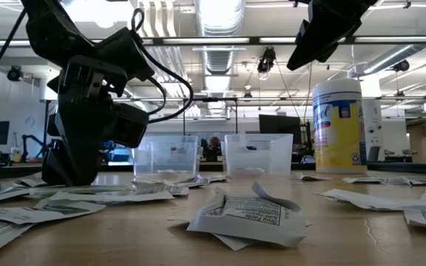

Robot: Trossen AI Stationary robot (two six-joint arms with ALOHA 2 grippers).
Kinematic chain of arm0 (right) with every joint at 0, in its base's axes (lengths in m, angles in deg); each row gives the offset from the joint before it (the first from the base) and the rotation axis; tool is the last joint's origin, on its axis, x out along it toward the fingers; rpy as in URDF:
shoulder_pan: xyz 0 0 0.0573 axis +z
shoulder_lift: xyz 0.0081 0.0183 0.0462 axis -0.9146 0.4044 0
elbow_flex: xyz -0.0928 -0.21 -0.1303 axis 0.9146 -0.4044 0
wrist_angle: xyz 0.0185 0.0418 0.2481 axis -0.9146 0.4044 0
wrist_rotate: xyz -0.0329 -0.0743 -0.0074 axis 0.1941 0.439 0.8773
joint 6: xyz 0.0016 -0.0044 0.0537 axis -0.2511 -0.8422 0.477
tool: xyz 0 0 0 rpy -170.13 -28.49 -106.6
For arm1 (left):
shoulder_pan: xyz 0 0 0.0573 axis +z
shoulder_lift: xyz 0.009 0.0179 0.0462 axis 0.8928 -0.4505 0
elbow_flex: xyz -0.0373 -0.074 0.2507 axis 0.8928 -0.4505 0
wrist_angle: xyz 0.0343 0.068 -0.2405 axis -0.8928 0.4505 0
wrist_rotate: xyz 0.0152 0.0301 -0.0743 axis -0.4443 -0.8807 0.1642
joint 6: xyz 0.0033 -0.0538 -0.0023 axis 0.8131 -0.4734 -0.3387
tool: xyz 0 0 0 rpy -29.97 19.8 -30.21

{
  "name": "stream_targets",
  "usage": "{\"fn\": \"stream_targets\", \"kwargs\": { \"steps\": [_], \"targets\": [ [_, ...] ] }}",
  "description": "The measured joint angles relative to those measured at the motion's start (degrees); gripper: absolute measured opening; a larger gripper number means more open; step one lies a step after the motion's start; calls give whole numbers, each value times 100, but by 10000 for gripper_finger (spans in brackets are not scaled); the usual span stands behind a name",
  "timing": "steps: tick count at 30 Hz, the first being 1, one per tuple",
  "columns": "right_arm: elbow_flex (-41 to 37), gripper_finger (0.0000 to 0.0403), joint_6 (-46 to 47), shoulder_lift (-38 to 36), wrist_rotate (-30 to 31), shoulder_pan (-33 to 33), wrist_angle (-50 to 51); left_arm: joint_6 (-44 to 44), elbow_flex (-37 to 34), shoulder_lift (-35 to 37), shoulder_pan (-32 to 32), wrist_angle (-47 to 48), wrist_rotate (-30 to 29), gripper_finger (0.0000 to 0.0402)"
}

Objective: Pick & Place First Aid Supplies
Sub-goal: Put the green bandage pack into the left transparent bin

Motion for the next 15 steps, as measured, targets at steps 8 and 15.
{"fn": "stream_targets", "kwargs": {
  "steps": [8, 15],
  "targets": [
    [0, 52, -1, -2, -1, 0, -2, 19, -7, -15, -1, -86, 109, 138],
    [0, 52, -1, -2, -1, 0, -2, 111, -9, -17, -2, -91, 213, 122]
  ]
}}
